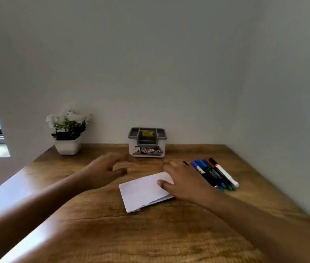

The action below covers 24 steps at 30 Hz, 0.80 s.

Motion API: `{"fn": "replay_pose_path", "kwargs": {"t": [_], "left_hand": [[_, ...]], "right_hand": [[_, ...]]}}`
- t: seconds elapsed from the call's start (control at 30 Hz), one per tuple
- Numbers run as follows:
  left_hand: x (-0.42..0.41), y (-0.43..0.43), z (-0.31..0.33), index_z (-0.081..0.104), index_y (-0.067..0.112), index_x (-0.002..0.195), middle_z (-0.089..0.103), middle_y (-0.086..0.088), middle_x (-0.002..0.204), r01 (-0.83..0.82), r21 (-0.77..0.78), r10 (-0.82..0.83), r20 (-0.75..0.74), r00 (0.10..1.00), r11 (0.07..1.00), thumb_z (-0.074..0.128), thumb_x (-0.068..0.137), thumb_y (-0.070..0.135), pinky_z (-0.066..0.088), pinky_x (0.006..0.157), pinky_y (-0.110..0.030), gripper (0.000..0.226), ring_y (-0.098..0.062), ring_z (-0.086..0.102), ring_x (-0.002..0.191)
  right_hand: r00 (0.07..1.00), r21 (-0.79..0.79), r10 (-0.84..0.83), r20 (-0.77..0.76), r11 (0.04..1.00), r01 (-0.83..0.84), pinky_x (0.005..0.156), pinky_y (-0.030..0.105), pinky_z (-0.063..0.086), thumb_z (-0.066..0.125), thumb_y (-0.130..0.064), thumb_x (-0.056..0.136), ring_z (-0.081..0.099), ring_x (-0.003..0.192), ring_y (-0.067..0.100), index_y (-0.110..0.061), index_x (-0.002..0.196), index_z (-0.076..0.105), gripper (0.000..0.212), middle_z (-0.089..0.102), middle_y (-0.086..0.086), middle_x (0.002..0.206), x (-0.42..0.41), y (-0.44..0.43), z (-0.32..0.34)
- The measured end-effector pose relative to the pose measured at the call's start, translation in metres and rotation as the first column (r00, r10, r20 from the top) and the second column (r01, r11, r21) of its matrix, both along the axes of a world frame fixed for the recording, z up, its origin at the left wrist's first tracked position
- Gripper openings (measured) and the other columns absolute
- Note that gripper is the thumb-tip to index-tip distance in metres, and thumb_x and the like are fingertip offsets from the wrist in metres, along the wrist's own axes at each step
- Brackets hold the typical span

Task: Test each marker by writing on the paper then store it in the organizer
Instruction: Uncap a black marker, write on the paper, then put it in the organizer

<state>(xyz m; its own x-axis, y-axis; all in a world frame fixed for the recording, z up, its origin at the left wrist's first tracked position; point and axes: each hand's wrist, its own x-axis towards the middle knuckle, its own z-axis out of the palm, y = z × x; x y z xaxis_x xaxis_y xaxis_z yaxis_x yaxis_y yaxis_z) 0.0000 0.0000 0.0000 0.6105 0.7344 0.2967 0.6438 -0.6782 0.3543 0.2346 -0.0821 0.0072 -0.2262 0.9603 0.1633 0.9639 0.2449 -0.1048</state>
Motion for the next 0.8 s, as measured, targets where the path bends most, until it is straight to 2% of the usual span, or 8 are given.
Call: {"fn": "replay_pose_path", "kwargs": {"t": [0.07, 0.13, 0.23, 0.37, 0.5, 0.67, 0.73, 0.8], "left_hand": [[-0.007, 0.005, -0.010, 0.048, 0.052, 0.122, 0.047, 0.019, 0.140, 0.034, -0.165, -0.038, -0.024, 0.999, 0.986, 0.052, 0.083, 0.068, 0.043, 0.103, -0.033, 0.043, -0.004, 0.043, 0.130], [-0.014, 0.006, -0.024, 0.039, 0.060, 0.124, 0.037, 0.024, 0.147, 0.060, -0.276, -0.095, -0.115, 0.989, 0.959, 0.033, 0.066, 0.092, 0.032, 0.115, -0.037, 0.066, -0.001, 0.035, 0.136], [-0.015, 0.009, -0.037, 0.027, 0.064, 0.130, 0.024, 0.030, 0.151, 0.087, -0.294, -0.151, -0.204, 0.967, 0.952, 0.017, 0.063, 0.096, 0.020, 0.120, -0.034, 0.075, 0.004, 0.023, 0.141], [-0.017, 0.010, -0.033, 0.016, 0.067, 0.134, 0.008, 0.043, 0.148, 0.143, -0.347, -0.239, -0.252, 0.938, 0.927, 0.022, 0.066, 0.094, 0.009, 0.119, -0.025, 0.073, 0.011, 0.010, 0.141], [-0.018, 0.006, -0.032, 0.002, 0.067, 0.139, 0.002, 0.034, 0.156, 0.212, -0.399, -0.353, -0.321, 0.879, 0.892, 0.032, 0.070, 0.091, 0.002, 0.122, -0.037, 0.079, 0.004, -0.001, 0.146], [-0.010, -0.004, -0.031, -0.004, 0.067, 0.138, -0.014, 0.037, 0.152, 0.368, -0.359, -0.499, -0.407, 0.765, 0.858, 0.022, 0.076, 0.087, -0.019, 0.115, -0.034, 0.071, 0.006, -0.021, 0.142], [-0.008, -0.005, -0.031, -0.007, 0.068, 0.136, -0.017, 0.038, 0.151, 0.373, -0.340, -0.497, -0.441, 0.747, 0.863, 0.018, 0.074, 0.089, -0.021, 0.115, -0.037, 0.070, 0.006, -0.024, 0.142], [-0.007, -0.007, -0.031, -0.008, 0.068, 0.137, -0.018, 0.040, 0.150, 0.382, -0.323, -0.494, -0.440, 0.750, 0.866, 0.019, 0.075, 0.089, -0.020, 0.116, -0.039, 0.071, 0.005, -0.023, 0.142]], "right_hand": [[1.000, -0.128, -0.009, -0.029, 0.992, 0.005, 0.103, 0.031, 0.033, 0.043, -0.050, 0.092, 0.035, 0.132, 0.015, -0.025, 0.139, 0.036, 0.053, 0.035, -0.003, 0.147, 0.002, 0.008, -0.007], [0.999, -0.216, 0.021, -0.034, 0.976, -0.028, 0.109, 0.032, 0.026, 0.038, -0.052, 0.094, 0.028, 0.137, 0.014, -0.026, 0.143, 0.030, 0.056, 0.028, -0.003, 0.152, 0.004, 0.011, -0.017], [0.996, -0.256, 0.084, 0.006, 0.963, -0.080, 0.114, 0.029, 0.010, 0.028, -0.052, 0.096, 0.011, 0.144, 0.011, -0.028, 0.149, 0.014, 0.060, 0.009, -0.004, 0.158, 0.008, 0.013, -0.033], [0.985, -0.299, 0.170, 0.018, 0.941, -0.157, 0.111, 0.023, -0.003, 0.024, -0.050, 0.097, -0.006, 0.139, -0.002, -0.030, 0.149, 0.003, 0.060, -0.004, -0.008, 0.158, 0.017, 0.014, -0.037], [0.947, -0.416, 0.322, 0.022, 0.864, -0.284, 0.111, 0.024, -0.009, 0.024, -0.050, 0.097, -0.011, 0.132, -0.009, -0.034, 0.149, -0.002, 0.060, -0.009, -0.013, 0.157, 0.024, 0.016, -0.032], [0.907, -0.474, 0.421, -0.024, 0.793, -0.382, 0.109, 0.019, -0.007, 0.031, -0.044, 0.098, -0.008, 0.130, -0.013, -0.033, 0.149, 0.003, 0.060, -0.002, -0.014, 0.157, 0.027, 0.014, -0.022], [0.908, -0.436, 0.417, -0.036, 0.811, -0.390, 0.110, 0.020, 0.005, 0.039, -0.044, 0.096, 0.006, 0.131, -0.011, -0.033, 0.147, 0.018, 0.056, 0.014, -0.017, 0.155, 0.029, 0.015, -0.019], [0.945, -0.290, 0.311, -0.097, 0.900, -0.326, 0.100, 0.020, 0.024, 0.049, -0.042, 0.092, 0.031, 0.123, -0.005, -0.033, 0.135, 0.043, 0.045, 0.041, -0.018, 0.140, 0.035, 0.019, -0.013]]}}
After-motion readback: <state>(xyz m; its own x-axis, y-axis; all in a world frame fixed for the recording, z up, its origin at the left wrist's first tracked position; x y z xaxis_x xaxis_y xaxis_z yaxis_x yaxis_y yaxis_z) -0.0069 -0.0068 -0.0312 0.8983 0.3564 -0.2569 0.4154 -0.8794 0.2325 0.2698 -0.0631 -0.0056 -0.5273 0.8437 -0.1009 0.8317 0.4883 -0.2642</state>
